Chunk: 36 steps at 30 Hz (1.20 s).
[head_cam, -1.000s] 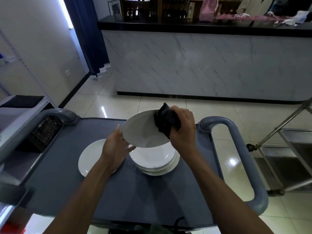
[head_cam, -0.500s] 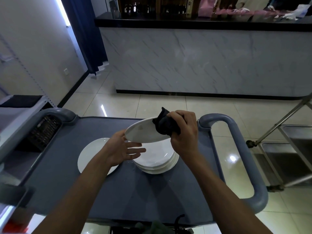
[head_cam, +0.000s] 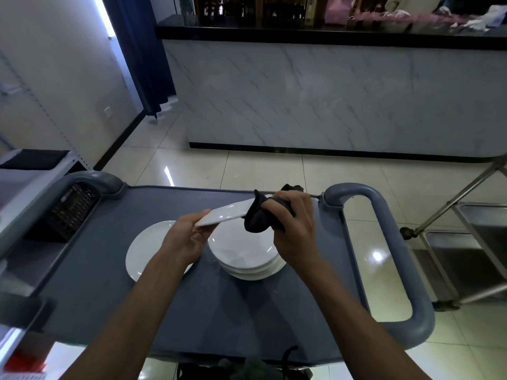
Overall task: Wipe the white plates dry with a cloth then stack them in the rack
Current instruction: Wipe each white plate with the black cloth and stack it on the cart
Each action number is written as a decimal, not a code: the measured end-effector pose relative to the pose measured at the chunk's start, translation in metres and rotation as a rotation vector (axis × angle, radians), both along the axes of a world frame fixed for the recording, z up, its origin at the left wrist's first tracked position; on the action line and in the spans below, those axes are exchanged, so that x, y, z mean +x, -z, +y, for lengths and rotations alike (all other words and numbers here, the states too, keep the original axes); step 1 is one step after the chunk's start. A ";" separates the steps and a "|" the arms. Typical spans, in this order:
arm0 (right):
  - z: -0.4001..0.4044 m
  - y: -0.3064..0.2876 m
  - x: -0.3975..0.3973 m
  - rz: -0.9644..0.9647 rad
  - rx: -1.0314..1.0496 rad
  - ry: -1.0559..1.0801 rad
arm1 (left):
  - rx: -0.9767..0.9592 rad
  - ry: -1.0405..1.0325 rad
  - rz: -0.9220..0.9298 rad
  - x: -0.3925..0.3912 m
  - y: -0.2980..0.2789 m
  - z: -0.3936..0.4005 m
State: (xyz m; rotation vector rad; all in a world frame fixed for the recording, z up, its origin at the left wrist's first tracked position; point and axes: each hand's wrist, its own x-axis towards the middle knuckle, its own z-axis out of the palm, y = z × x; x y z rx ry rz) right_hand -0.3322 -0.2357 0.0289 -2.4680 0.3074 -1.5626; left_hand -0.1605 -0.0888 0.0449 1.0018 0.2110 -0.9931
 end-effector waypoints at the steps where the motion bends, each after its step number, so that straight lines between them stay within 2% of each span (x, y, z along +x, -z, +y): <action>1: -0.001 0.002 -0.001 0.009 -0.006 -0.003 | 0.011 0.000 -0.002 0.001 0.000 0.000; 9: -0.009 0.008 -0.012 0.173 0.012 -0.015 | 0.015 -0.025 -0.072 0.012 0.003 0.006; 13: -0.007 0.011 -0.014 0.238 0.095 -0.020 | -0.062 -0.049 -0.086 0.011 0.006 0.011; 23: 0.007 0.021 -0.021 0.253 0.435 -0.021 | -0.134 -0.135 -0.200 0.018 0.013 0.014; 36: 0.013 0.020 -0.022 0.264 0.476 -0.028 | -0.071 -0.192 -0.294 0.021 0.008 0.011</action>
